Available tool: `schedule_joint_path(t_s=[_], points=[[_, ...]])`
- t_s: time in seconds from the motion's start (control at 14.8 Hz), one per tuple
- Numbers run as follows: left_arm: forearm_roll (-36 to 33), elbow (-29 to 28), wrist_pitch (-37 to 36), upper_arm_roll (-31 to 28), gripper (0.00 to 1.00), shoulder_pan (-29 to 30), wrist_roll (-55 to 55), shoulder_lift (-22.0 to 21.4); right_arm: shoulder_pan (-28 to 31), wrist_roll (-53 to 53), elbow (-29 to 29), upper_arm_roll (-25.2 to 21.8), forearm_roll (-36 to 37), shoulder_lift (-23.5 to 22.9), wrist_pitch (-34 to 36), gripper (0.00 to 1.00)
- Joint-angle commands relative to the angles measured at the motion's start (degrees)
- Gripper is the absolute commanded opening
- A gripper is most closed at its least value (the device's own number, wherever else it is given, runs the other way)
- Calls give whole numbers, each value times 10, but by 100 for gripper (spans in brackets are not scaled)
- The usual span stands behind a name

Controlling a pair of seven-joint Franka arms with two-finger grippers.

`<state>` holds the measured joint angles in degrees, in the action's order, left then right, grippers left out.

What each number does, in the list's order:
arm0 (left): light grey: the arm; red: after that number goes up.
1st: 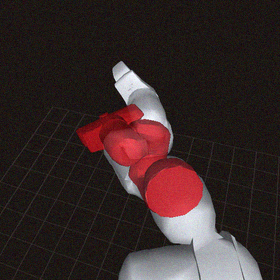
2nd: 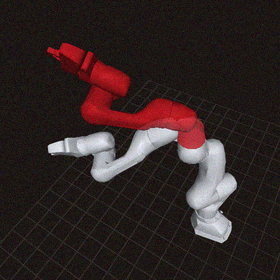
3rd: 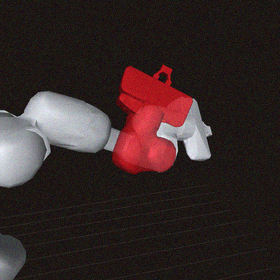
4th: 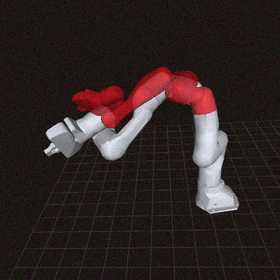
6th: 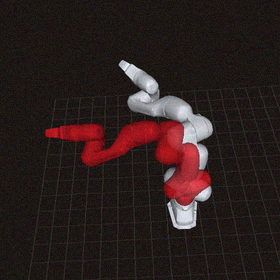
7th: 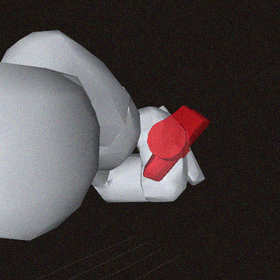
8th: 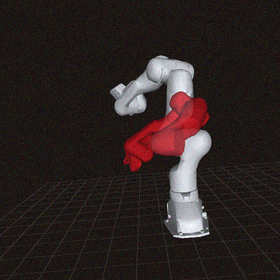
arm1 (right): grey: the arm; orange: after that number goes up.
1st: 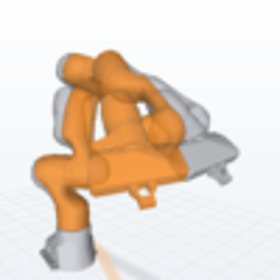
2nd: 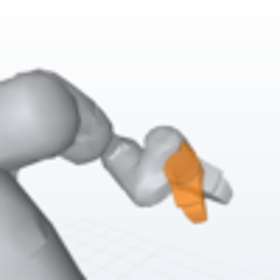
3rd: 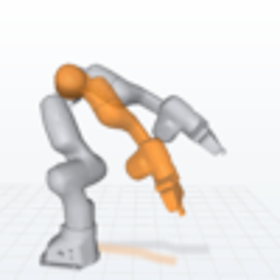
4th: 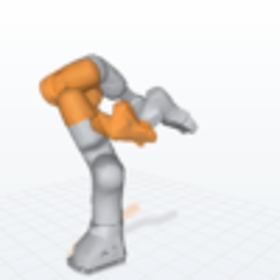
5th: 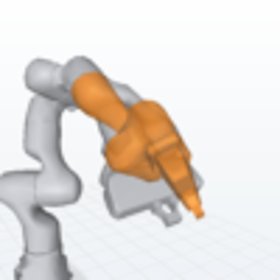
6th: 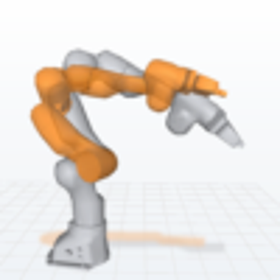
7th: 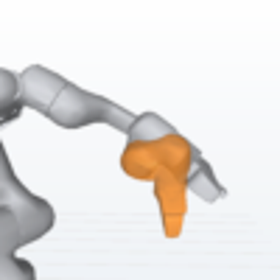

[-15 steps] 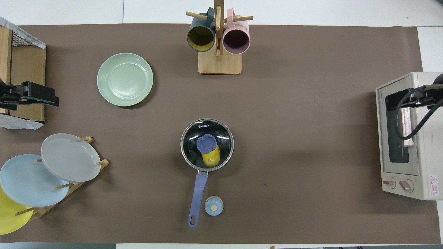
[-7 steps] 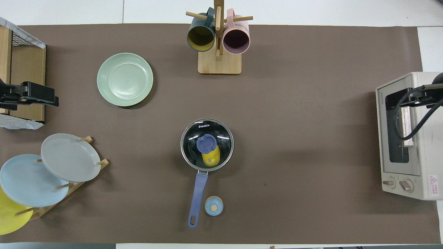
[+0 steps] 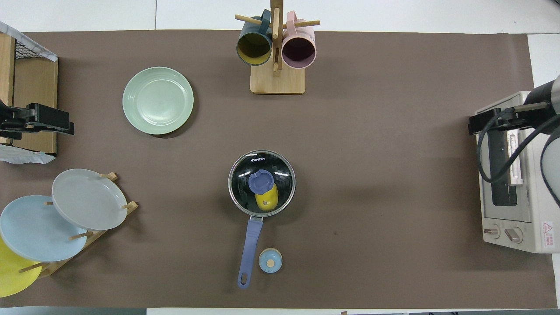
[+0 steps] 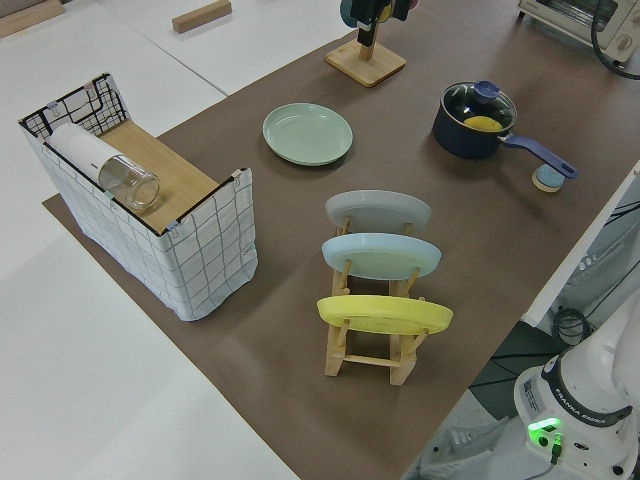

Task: Transfer potato from pot to plate
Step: 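Move the right gripper over the glass lid on the saucepan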

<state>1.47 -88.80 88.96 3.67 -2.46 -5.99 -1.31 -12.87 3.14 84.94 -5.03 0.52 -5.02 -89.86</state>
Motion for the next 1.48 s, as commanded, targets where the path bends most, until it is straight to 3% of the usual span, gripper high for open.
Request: schedule_joint_path(t_s=[0.0,0.2,0.4,0.54,0.67,0.94,1.01,1.08,1.21,1.42], points=[[-9,-19,12,4,100,5,-6,-16,-35,69,-112,20,-11,-92,28,100],[-9,-19,12,4,100,4,-5,-16,-121,153,-165,22,0,-148,19,100],[-9,-19,24,4,100,4,-2,-16,-168,258,-153,31,-9,-148,-26,100],[-9,-19,25,4,100,4,-4,-15,-218,303,-115,33,0,-151,-72,100],[-9,-19,24,4,100,4,0,-16,-231,331,-39,34,-1,-131,-119,100],[-8,-20,25,4,100,4,-6,-16,-263,375,59,35,-8,-91,-190,100],[-8,-20,25,3,59,4,-7,-16,-270,377,86,35,-8,-80,-204,100],[-8,-18,18,3,1,5,-8,-16,-283,378,117,35,-8,-68,-223,100],[-9,-18,24,3,0,5,-7,-16,-298,379,183,35,-8,-45,-281,100],[-8,-16,27,3,0,5,-8,-15,-301,379,192,35,-7,-45,-305,100]])
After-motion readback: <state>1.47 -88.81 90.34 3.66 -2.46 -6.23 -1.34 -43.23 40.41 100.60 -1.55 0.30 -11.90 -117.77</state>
